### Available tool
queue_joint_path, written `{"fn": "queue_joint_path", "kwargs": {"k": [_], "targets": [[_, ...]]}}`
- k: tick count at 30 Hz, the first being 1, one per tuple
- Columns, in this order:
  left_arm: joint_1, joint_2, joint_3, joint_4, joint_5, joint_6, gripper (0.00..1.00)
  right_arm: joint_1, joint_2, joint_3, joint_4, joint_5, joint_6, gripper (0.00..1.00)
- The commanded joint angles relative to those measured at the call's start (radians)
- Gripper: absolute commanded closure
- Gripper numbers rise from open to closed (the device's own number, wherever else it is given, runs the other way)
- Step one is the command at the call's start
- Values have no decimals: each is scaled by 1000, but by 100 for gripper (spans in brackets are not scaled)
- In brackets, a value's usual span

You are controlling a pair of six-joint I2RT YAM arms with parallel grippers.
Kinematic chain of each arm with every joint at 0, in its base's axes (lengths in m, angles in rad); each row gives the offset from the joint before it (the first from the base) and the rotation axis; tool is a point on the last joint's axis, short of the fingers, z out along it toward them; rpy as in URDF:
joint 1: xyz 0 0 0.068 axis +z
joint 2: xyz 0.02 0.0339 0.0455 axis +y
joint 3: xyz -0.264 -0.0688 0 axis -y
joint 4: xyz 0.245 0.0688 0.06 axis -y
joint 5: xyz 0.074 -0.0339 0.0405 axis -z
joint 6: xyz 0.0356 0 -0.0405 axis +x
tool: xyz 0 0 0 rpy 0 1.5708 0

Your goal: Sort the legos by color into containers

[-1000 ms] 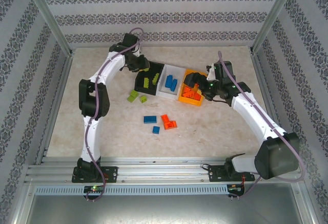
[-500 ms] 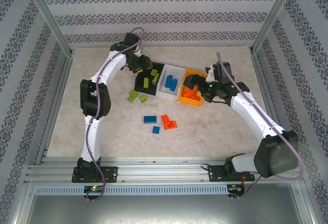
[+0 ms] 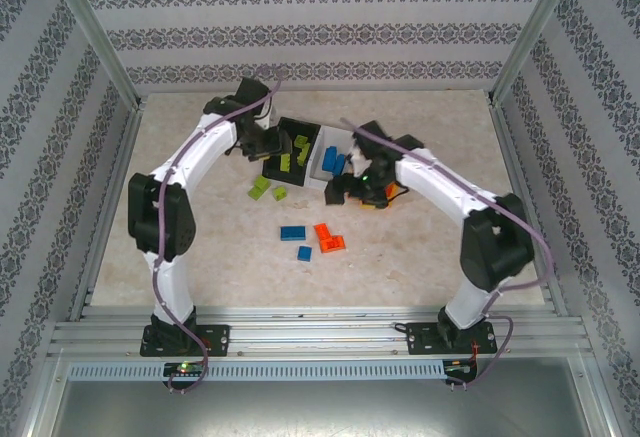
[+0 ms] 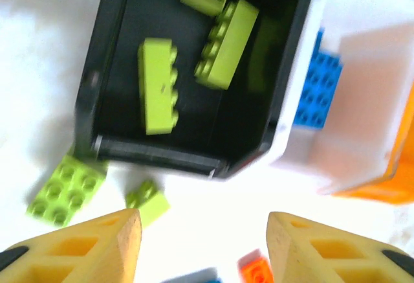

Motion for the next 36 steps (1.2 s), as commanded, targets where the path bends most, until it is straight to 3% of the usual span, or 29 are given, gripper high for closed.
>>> {"fn": "queue_joint_path", "kwargs": {"k": [1,9,26,36], "targets": [[1,-72,-125,42,-35,4,46,82,53,28,-123,92,-107,10],[3,-156,-236,43,-48,0,46,173,218,101,-87,80,-109,17],[21,-230,-346,49,-41,13,45,209,418,256,-131,155,-130,44],[34,-239,-353,50,-33,24,45,212,400,288,-153,229,-109,67]]}}
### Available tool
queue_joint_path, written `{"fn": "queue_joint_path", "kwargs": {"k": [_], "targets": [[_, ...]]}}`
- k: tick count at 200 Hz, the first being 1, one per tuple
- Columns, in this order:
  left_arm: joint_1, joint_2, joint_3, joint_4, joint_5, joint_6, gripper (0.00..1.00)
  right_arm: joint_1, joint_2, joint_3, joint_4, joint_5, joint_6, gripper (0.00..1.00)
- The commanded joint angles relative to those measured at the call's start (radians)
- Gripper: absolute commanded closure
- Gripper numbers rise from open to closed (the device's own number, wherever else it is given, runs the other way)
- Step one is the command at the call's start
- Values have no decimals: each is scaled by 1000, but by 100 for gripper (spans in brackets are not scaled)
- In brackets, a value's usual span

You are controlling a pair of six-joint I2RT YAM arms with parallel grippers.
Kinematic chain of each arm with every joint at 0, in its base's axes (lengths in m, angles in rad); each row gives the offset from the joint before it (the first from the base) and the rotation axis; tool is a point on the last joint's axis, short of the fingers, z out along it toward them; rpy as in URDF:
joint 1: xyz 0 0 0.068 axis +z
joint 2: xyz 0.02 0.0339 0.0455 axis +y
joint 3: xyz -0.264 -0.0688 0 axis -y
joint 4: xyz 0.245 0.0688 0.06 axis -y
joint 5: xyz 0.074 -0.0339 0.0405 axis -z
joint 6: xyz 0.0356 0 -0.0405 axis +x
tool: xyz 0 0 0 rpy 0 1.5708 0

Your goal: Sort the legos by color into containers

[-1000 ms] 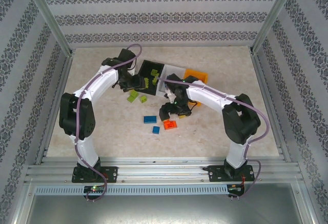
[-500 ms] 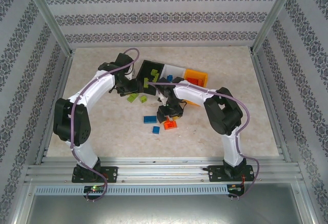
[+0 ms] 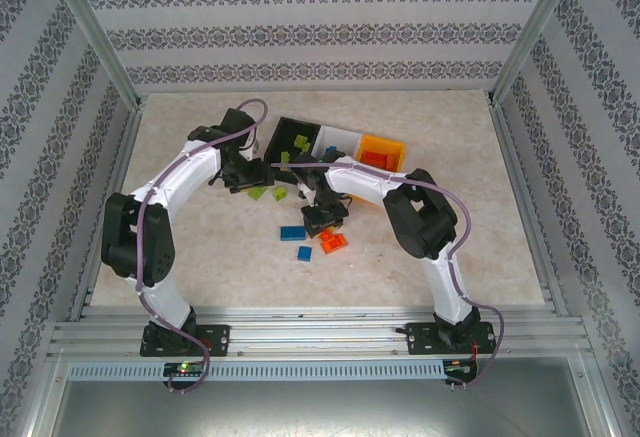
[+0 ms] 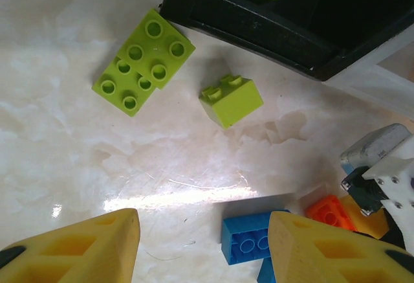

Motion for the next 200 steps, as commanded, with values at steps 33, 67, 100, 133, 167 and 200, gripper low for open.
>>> {"fn": "queue_joint_path", "kwargs": {"k": [33,67,100,133,167,200], "targets": [[8,-29,7,17,5,21,45,-17,-126,28,-44,101,32,73],[7,-32,17,21,14,27,45,-62,-225,55,-53,105,56,74],[-11,-45,16,6,15,53,44,-166,-287,78,-58,126,61,74],[-70,-75,-12,-20,-15,128,43,-297,-277,70,-14,120,65,74],[-128,-116,-66,-30,-15,201,41,-384,-186,103,26,100,77,74],[-166,-162,-109,-18,-3,224,40,-422,-99,159,21,104,81,72]]}}
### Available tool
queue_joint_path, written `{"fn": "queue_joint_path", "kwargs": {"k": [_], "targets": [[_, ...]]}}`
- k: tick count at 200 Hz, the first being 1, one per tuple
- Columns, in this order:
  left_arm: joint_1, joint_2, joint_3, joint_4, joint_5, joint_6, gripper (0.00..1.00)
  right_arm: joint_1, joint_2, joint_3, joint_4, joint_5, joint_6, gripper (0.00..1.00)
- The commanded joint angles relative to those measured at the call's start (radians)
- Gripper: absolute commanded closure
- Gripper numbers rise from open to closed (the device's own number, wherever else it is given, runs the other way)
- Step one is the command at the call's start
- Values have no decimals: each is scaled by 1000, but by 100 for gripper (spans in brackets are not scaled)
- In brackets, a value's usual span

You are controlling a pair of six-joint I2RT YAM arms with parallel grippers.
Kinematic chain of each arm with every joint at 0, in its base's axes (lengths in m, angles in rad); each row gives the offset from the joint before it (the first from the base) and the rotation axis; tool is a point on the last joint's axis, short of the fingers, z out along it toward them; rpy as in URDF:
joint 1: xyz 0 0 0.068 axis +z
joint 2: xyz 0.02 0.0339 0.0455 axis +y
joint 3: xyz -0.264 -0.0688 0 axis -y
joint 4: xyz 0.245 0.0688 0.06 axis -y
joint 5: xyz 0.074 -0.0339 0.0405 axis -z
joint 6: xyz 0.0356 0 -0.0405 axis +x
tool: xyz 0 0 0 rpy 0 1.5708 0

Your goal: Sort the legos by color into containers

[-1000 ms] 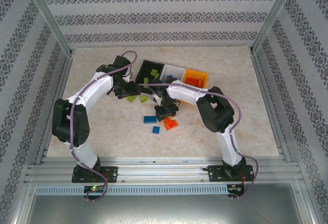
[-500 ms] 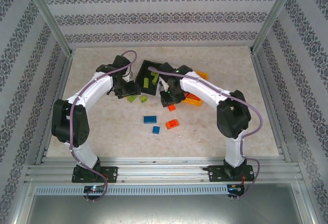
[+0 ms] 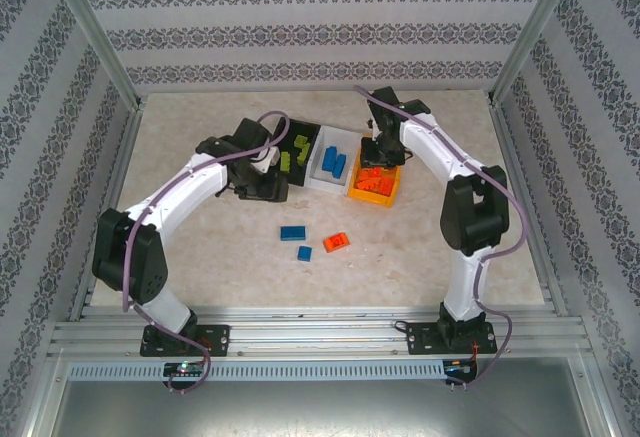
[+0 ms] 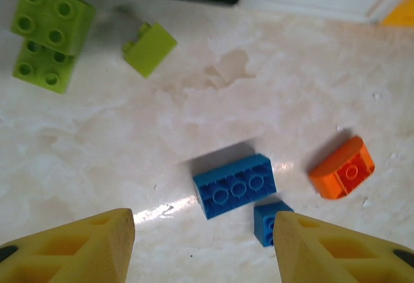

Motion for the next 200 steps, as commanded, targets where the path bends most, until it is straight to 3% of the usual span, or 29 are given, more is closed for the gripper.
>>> {"fn": "queue_joint_path", "kwargs": {"k": [1,30,63,104,138,161,200], "targets": [[-24,-45,-28,-20,-2,61,40,-15,59,50,-1,7,21,72],[-59,-76,-63,-7,4,95,29,-27,82,98,-34,27,18,49],[-118,-119,-146,42,46,256,0,-17,11,77,-20,-16,5,43],[-151,-178,-251,149,70,496,0,20,-165,-137,85,-106,5,40],[-155,-212,-333,256,157,794,0,34,-289,-342,186,-200,54,40],[-156,-158,-328,208,213,1021,1,51,-353,-418,218,-218,72,40],[-157,-41,-281,219,130,1136,5,60,-409,-443,200,-205,69,40]]}}
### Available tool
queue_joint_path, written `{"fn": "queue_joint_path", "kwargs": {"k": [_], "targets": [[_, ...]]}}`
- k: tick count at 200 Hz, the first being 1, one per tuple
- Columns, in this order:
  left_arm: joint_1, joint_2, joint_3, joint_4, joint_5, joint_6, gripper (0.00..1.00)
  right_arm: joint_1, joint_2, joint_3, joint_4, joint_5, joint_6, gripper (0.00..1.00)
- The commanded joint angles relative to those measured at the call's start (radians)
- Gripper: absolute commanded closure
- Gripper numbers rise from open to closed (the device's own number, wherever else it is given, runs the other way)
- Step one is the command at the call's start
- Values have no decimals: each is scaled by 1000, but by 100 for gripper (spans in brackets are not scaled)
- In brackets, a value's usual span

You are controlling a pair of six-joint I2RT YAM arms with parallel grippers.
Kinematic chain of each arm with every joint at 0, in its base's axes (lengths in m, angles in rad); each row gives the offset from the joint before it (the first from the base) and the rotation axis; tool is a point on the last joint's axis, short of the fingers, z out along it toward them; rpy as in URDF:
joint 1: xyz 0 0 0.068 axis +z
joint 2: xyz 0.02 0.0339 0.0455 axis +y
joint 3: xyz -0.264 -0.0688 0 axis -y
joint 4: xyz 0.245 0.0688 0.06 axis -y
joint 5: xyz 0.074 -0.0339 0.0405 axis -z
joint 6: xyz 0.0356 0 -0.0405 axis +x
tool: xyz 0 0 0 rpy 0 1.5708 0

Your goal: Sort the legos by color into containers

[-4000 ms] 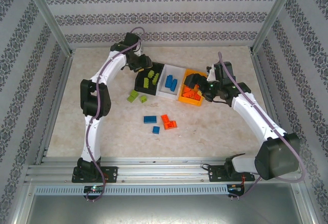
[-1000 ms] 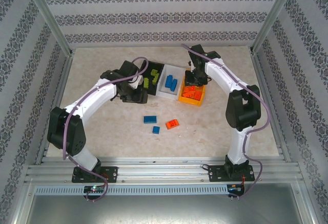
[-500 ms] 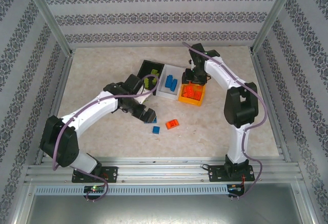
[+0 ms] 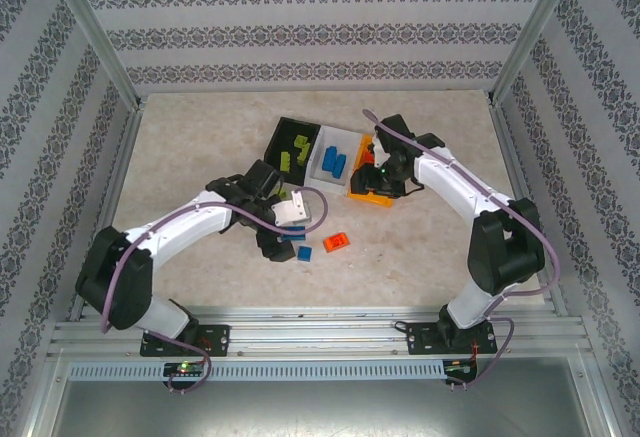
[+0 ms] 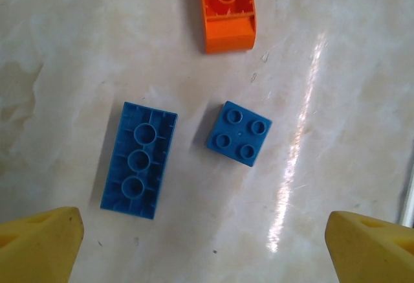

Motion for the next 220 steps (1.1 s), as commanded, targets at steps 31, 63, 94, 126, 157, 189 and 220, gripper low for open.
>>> {"fn": "queue_joint_path", "kwargs": {"k": [31,63,94,126,157,189,220], "targets": [[-11,137,83,38,-47,199,12,1,-65,-4,1,1,4,40],[-20,201,105,67,-113,167,18,-3,-66,-8,-2,-1,5,40],[-38,249,106,72,-129,168,20,-6,-58,-4,-8,-2,0,40],[-43,292,107,83,-201,122,29,-14,-55,7,-12,-4,-3,39],[-43,337,143,64,-196,95,49,-18,-50,9,-14,-8,-7,40],[-43,397,192,-10,-168,80,77,-18,-51,12,-20,-7,-13,39],[-42,386,189,-11,-177,64,83,-24,-59,4,-20,-9,-18,39]]}}
